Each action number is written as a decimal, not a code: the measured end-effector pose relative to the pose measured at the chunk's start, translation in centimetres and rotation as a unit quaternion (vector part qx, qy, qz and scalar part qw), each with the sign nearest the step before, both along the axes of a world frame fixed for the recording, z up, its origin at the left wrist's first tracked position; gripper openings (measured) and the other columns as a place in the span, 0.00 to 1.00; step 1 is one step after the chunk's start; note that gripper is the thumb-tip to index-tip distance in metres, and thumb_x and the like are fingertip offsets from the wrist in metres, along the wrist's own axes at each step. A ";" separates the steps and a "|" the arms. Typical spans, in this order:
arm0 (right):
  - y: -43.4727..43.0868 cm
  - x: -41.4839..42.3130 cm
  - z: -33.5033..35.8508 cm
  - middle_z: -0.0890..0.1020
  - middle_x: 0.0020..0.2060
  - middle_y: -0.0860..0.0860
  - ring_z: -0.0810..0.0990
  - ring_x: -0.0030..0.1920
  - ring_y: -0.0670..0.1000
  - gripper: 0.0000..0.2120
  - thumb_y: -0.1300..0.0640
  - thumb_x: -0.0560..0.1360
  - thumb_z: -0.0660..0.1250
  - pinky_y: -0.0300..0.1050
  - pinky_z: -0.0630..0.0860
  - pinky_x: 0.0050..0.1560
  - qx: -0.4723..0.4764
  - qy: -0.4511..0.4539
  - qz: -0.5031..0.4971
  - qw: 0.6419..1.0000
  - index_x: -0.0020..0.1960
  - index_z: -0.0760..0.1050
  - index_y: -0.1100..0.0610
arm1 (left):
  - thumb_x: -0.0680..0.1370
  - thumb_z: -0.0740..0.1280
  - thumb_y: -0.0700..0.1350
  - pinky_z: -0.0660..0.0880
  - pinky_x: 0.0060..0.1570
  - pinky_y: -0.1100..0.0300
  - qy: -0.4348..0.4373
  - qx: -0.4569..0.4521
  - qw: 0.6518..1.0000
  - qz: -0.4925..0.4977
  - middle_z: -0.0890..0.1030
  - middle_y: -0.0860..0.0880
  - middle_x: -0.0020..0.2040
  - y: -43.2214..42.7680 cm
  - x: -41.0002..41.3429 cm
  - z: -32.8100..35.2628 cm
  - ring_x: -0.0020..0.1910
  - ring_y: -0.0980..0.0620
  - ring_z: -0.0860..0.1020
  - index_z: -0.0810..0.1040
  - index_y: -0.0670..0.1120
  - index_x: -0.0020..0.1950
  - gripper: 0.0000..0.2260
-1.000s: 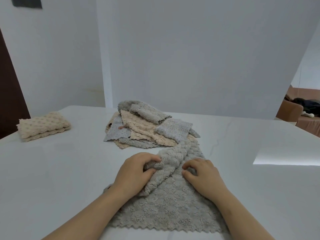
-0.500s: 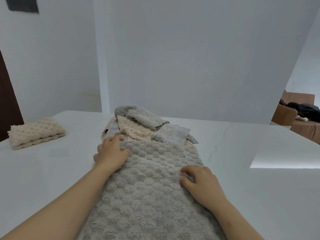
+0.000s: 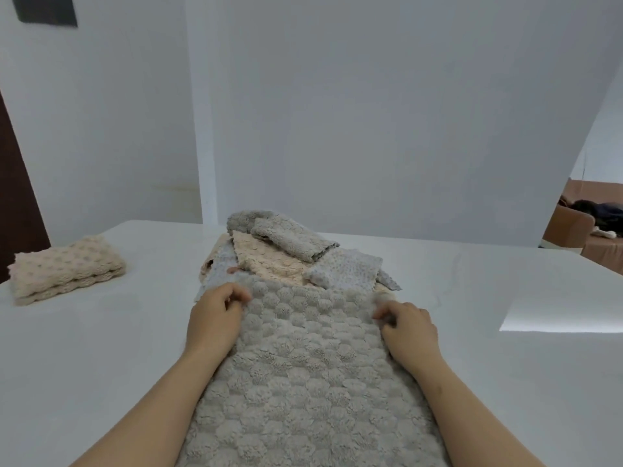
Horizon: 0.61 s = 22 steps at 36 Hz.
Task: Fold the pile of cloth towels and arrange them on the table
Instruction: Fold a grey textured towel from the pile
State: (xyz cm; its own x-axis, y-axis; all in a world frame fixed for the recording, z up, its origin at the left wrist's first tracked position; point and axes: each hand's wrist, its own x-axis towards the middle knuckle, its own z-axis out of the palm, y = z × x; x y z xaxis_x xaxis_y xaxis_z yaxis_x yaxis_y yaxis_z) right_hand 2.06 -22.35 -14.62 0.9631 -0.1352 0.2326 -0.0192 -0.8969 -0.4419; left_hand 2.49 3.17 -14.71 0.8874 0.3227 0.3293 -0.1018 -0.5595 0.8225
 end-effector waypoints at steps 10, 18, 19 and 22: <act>0.2 2.7 0.4 0.73 0.64 0.48 0.64 0.66 0.53 0.17 0.59 0.76 0.62 0.45 0.58 0.64 0.018 -0.154 0.009 0.988 0.64 0.73 0.53 | 0.78 0.59 0.35 0.65 0.56 0.60 -0.090 0.109 0.990 0.012 0.77 0.49 0.56 0.8 2.8 1.9 0.58 0.49 0.72 0.81 0.44 0.52 0.12; 0.3 5.1 0.1 0.63 0.70 0.50 0.59 0.69 0.55 0.22 0.53 0.76 0.58 0.49 0.58 0.68 -0.055 -0.038 -0.007 0.998 0.70 0.64 0.49 | 0.74 0.59 0.63 0.55 0.69 0.52 0.105 0.269 0.957 -0.019 0.62 0.54 0.73 1.1 4.0 -0.1 0.73 0.51 0.55 0.67 0.55 0.69 0.25; 0.3 5.2 0.0 0.62 0.70 0.51 0.59 0.69 0.55 0.23 0.52 0.76 0.58 0.50 0.58 0.68 -0.060 -0.028 -0.018 0.998 0.71 0.62 0.49 | 0.75 0.60 0.61 0.55 0.70 0.51 0.103 0.275 0.956 -0.019 0.61 0.54 0.73 1.2 4.1 -0.2 0.73 0.51 0.54 0.66 0.55 0.70 0.24; 0.1 4.9 -0.1 0.56 0.73 0.53 0.55 0.72 0.57 0.26 0.48 0.76 0.56 0.52 0.55 0.70 -0.056 0.008 -0.057 0.997 0.73 0.57 0.49 | 0.76 0.61 0.59 0.54 0.70 0.50 0.097 0.289 0.952 -0.027 0.58 0.53 0.73 1.2 4.1 -0.5 0.73 0.50 0.52 0.64 0.55 0.71 0.24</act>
